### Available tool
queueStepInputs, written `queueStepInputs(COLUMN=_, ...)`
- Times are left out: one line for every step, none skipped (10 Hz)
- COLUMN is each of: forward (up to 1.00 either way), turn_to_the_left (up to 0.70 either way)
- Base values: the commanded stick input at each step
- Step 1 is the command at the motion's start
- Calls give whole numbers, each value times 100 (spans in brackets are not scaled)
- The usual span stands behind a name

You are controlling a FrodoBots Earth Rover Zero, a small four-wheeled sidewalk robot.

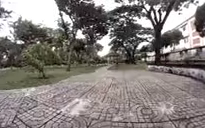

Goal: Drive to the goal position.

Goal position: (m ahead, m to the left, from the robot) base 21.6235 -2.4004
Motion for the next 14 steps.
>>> queueStepInputs(forward=70, turn_to_the_left=0)
queueStepInputs(forward=70, turn_to_the_left=0)
queueStepInputs(forward=70, turn_to_the_left=0)
queueStepInputs(forward=70, turn_to_the_left=0)
queueStepInputs(forward=70, turn_to_the_left=0)
queueStepInputs(forward=70, turn_to_the_left=0)
queueStepInputs(forward=70, turn_to_the_left=0)
queueStepInputs(forward=70, turn_to_the_left=0)
queueStepInputs(forward=70, turn_to_the_left=0)
queueStepInputs(forward=70, turn_to_the_left=0)
queueStepInputs(forward=70, turn_to_the_left=0)
queueStepInputs(forward=70, turn_to_the_left=0)
queueStepInputs(forward=70, turn_to_the_left=0)
queueStepInputs(forward=70, turn_to_the_left=0)
